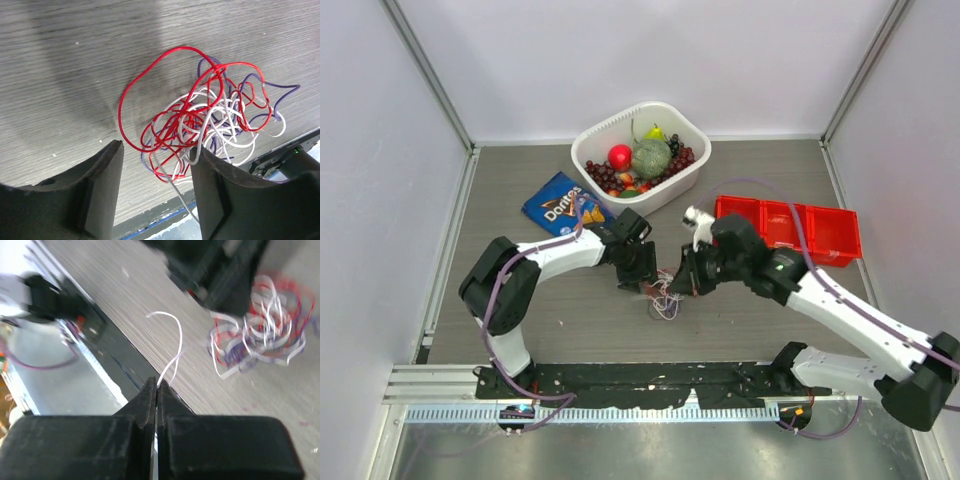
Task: Untangle the cables
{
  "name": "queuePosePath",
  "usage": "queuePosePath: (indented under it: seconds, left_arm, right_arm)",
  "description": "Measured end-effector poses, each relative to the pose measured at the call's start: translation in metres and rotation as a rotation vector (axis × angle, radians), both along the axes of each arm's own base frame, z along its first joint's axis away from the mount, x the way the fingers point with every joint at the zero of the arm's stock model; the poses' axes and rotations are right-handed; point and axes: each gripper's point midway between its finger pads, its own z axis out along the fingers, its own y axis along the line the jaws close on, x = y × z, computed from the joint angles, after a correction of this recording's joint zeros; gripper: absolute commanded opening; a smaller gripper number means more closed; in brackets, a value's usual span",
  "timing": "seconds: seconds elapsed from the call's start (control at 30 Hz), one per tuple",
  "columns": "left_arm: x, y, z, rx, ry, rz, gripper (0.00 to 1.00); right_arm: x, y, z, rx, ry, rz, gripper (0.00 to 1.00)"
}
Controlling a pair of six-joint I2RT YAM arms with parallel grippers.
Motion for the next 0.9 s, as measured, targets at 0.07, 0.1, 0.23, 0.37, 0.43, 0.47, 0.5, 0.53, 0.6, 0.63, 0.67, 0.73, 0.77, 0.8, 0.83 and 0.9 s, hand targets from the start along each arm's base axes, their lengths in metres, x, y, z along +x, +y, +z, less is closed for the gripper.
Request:
queuePosePath:
  seconds: [0.07,0.1,0.23,0.37,0.43,0.47,0.5,0.53,0.6,0.63,0.67,0.73,0.77,0.8,0.83,0.9]
  left_arm:
    - [0.001,0.002,0.004,-0.006,-0.011,0.004,0.62]
    - [0.002,0.004,0.009,-0.014,-0.023,0.006,0.62]
    - [0.003,0.013,0.057,-0.075,-0.152,0.03,0.62]
    - [0.007,0.029,0.131,-0.179,-0.363,0.084,0.62]
    - [0.006,0.04,0.164,-0.223,-0.46,0.118,0.64]
    - [0.005,0.046,0.176,-0.24,-0.498,0.134,0.66]
    - [0.004,0.05,0.183,-0.249,-0.522,0.145,0.7]
    - [0.002,0.056,0.189,-0.256,-0.548,0.161,0.74]
    - [0.001,0.064,0.196,-0.261,-0.581,0.177,0.77]
    - [-0.001,0.067,0.198,-0.265,-0.594,0.178,0.72]
    - [-0.003,0.069,0.2,-0.27,-0.609,0.172,0.68]
    - [-0.005,0.071,0.209,-0.297,-0.658,0.147,0.67]
    - [-0.006,0.07,0.216,-0.321,-0.686,0.132,0.68]
    - [-0.007,0.069,0.225,-0.35,-0.722,0.114,0.71]
    - [-0.008,0.067,0.233,-0.376,-0.757,0.098,0.73]
    - [-0.009,0.064,0.253,-0.436,-0.833,0.07,0.78]
  right_arm:
    - [0.01,0.007,0.053,0.102,-0.114,-0.009,0.01]
    - [0.013,0.009,0.072,0.137,-0.154,-0.013,0.01]
    - [0.026,0.018,0.141,0.241,-0.275,-0.029,0.01]
    - [0.04,0.024,0.178,0.266,-0.334,-0.048,0.01]
    - [0.046,0.028,0.195,0.276,-0.364,-0.052,0.01]
    - [0.049,0.029,0.204,0.282,-0.382,-0.053,0.01]
    - [0.052,0.031,0.212,0.288,-0.397,-0.052,0.01]
    - [0.054,0.032,0.221,0.295,-0.413,-0.052,0.01]
    - [0.056,0.033,0.236,0.308,-0.44,-0.047,0.01]
    - [0.057,0.034,0.244,0.316,-0.453,-0.046,0.01]
    - [0.057,0.034,0.252,0.325,-0.465,-0.044,0.01]
    - [0.056,0.034,0.269,0.348,-0.489,-0.043,0.01]
    - [0.056,0.033,0.28,0.364,-0.504,-0.042,0.01]
    - [0.055,0.033,0.289,0.378,-0.516,-0.04,0.01]
    - [0.053,0.033,0.299,0.396,-0.53,-0.037,0.01]
    - [0.051,0.034,0.32,0.435,-0.559,-0.029,0.01]
